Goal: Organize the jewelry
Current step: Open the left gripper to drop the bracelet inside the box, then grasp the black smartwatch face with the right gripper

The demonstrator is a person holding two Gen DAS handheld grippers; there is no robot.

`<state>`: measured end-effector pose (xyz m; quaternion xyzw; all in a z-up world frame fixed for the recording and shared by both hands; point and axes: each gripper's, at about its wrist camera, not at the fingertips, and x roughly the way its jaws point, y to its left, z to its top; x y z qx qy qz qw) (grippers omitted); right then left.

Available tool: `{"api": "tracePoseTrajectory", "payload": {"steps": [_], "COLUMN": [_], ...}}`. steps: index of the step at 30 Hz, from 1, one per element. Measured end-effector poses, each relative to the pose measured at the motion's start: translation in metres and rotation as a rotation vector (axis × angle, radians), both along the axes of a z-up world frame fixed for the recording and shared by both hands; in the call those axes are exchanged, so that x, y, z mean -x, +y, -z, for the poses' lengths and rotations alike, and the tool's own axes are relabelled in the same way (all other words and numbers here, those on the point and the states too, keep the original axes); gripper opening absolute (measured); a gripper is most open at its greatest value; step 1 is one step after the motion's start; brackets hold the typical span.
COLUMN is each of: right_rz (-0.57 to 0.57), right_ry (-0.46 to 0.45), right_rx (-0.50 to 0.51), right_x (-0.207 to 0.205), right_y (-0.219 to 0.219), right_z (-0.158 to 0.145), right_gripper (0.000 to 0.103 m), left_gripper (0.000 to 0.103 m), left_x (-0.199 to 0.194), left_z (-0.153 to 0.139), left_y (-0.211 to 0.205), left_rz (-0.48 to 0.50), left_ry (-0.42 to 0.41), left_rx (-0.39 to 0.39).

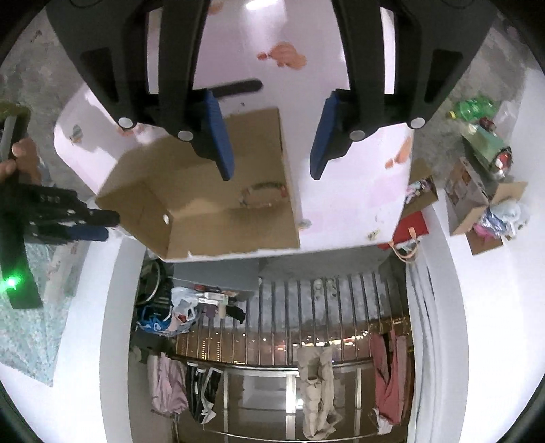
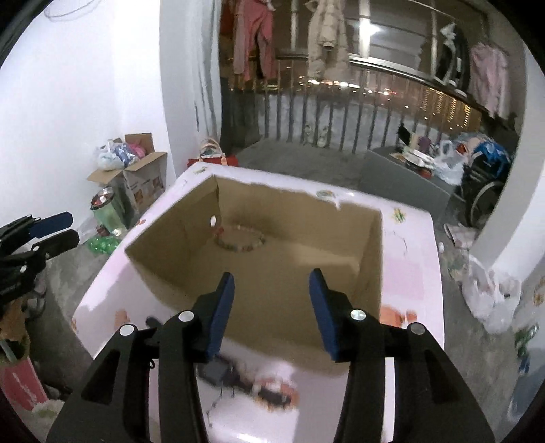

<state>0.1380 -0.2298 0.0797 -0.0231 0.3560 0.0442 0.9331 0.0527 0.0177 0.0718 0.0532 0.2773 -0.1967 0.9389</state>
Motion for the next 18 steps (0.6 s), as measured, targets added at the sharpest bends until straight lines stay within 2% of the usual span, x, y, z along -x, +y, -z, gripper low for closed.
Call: {"api": "tracePoseTrajectory", "payload": {"steps": [8, 14, 18], "right_rz": [0.079, 0.106, 0.066], "right_ry": [0.006, 0.048, 0.055], "right_rx": [-0.034, -0.077, -0.101], "right_x": [0.049, 0.059, 0.06], "right_y": [-0.014, -0.019, -0.008], "right_z": [0.037, 0.061, 0.075], "right_gripper": [0.045, 0.045, 0.045], "left_gripper": [0.046, 0.046, 0.046], "left_x": [0.019, 0.015, 0.015], "left_z": [0.039, 0.068, 0.092], "left_y": [-0.007, -0.008, -0.012], "left_rz": [0.035, 0.04, 0.041], "left_ry": [0.063, 0.107, 0.156], "left_rx": [0.018, 0.03, 0.022]}}
